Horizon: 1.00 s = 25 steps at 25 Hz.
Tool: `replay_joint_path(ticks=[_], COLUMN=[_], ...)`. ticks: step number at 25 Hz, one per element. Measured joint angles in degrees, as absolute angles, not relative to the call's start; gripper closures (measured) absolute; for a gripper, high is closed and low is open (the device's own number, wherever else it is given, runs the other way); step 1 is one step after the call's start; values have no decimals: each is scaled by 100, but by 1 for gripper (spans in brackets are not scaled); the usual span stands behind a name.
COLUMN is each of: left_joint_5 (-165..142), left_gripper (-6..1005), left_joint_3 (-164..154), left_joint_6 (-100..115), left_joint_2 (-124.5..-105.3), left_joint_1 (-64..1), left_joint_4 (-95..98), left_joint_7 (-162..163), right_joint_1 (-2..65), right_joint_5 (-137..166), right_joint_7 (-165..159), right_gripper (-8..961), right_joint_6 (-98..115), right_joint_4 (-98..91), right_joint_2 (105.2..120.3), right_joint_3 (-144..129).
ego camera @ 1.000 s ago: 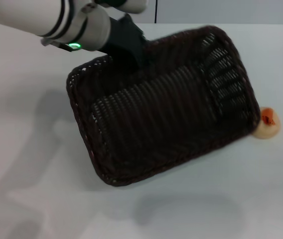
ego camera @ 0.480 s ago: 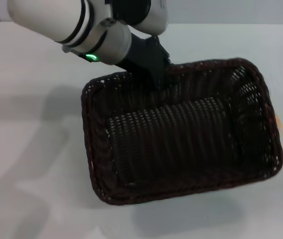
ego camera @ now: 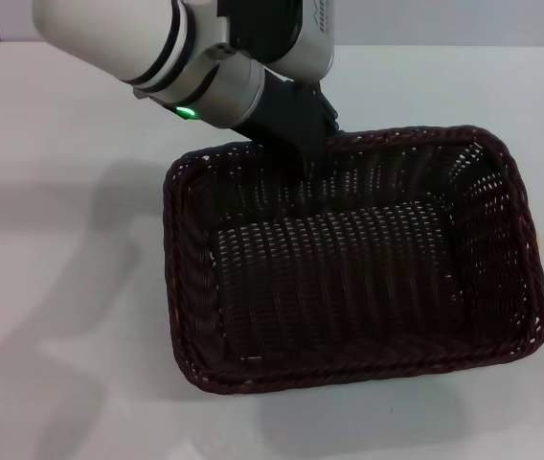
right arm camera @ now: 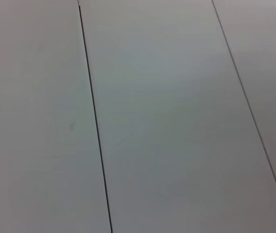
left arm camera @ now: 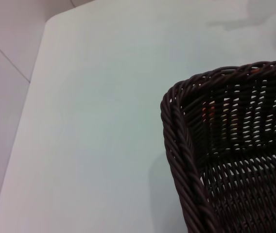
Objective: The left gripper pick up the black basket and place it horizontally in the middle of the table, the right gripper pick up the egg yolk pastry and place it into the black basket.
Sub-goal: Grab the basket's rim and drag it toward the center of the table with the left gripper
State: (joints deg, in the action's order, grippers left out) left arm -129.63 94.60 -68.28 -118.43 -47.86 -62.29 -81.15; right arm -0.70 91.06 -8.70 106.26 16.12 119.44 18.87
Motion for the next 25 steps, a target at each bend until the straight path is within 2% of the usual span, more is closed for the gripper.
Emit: replay_joint_path(ticks=[15,23,25], left_joint_5=[-12609,-12594,-12500], left_gripper=[723,457,453], left_joint_3=[9787,9930,9959], left_joint_6=[-6508,-5955,-5588], left_joint_2=[-11825,-11836,-11849], left_joint_1=[-4780,-4612,-4451], left_joint_4=[-6048,-6304,-6477], left_joint_7=[-8048,-8064,-8057], right_joint_1=[-67,-60,-61], right_joint_5=[9106,9106,9106], right_joint_7=[-870,-870,-861], right_gripper=[217,220,221], right_joint_6=[10625,10624,10613], right_joint_4=[1626,1626,1624], right_joint_2=[11944,11938,11940], right_joint_3=[1880,1881,1862])
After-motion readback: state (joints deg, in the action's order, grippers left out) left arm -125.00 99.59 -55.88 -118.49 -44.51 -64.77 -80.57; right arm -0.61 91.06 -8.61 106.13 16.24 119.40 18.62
